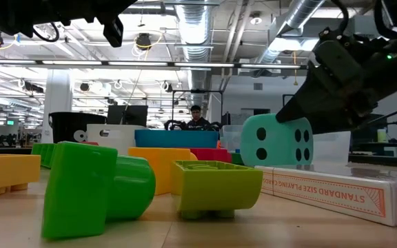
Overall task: Pick & Place Toys
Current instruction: Put the light blue dice into the blue bin
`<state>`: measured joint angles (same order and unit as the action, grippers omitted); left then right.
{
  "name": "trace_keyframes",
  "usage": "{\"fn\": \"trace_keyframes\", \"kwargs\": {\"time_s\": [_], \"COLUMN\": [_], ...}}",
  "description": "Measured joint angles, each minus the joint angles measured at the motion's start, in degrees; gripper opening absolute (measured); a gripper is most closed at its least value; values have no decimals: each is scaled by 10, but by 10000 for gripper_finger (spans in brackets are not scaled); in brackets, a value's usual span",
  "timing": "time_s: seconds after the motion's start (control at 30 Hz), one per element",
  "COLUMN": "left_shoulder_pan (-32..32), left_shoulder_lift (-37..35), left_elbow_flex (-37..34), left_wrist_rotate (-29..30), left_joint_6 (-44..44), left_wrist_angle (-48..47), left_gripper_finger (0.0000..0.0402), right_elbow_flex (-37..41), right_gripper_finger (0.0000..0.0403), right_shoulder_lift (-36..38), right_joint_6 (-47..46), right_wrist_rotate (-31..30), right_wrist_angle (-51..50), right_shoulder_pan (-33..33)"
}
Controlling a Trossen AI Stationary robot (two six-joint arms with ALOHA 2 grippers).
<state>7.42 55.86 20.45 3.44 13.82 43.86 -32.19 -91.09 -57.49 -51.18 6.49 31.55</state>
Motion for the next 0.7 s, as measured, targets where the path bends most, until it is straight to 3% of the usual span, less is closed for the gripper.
{"fn": "trace_keyframes", "kwargs": {"time_s": [0.37, 0.7], "left_shoulder_pan": [0, 0], "left_shoulder_lift": [0, 0], "left_elbow_flex": [0, 0], "left_wrist_rotate": [-2, -2], "left_joint_6": [0, 0], "left_wrist_angle": [-1, -1], "left_gripper_finger": [0, 0], "right_elbow_flex": [-1, 0], "right_gripper_finger": [384, 304], "right_shoulder_lift": [1, 0], "right_joint_6": [-10, -19], "right_wrist_rotate": [39, 39], "right_wrist_angle": [0, -2], "right_shoulder_pan": [-30, -31]}}
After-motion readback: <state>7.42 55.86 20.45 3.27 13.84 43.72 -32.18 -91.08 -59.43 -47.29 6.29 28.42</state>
